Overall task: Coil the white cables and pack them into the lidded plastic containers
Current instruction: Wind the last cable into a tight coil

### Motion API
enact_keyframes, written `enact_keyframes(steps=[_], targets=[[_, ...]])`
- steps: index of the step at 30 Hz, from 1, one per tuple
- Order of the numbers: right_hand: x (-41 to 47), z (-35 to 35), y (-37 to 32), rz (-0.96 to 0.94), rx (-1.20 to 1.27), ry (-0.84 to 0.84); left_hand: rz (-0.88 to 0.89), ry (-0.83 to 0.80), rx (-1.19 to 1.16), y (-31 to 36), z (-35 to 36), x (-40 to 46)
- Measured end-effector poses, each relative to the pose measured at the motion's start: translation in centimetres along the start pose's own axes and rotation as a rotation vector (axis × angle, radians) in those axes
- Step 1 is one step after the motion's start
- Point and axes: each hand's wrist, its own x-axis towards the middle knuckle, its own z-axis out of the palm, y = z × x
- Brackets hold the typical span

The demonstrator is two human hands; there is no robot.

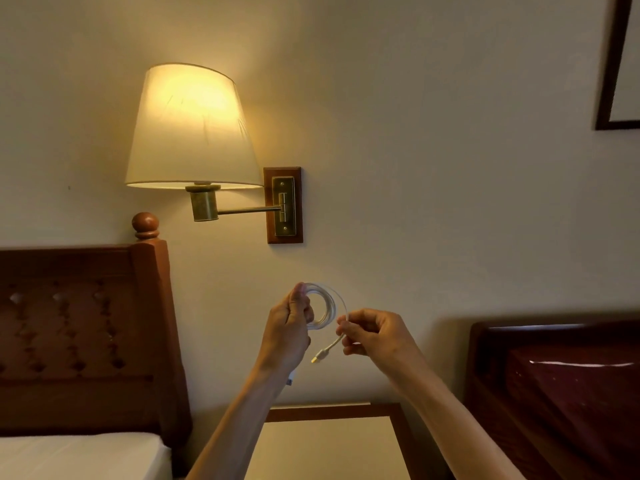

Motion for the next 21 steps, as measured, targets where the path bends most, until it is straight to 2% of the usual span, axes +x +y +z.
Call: enact_keyframes(steps=[6,10,13,17,18,21], targets=[[-0.5,-0.8,-1.6,0.075,0.448,0.039,0.065,0.025,0.160,-1.9,-0.3,0.2],[-0.5,0.7,-2.0,-0.029,0.468,0.177,0.087,0.034,0.180,-2.5,0.4,0.1],[-0.5,1.3,-1.6,-0.119,0.395,0.263,0.120,0.054,0.218,-2.5,0.6,0.0],[-0.4,1.9,-0.9,-0.239,0.274,0.290,0.092,0.043,0.177,-2.1,0.6,-0.3],[-0.4,2.0,-0.6,-0.299,0.166,0.294,0.084,0.043,0.155,-1.9,0.6,-0.4],[0.0,2.3,0.6,-0.515,-0.395,0.379,0.010,0.016,0.032,-0.8,0.5,-0.7]])
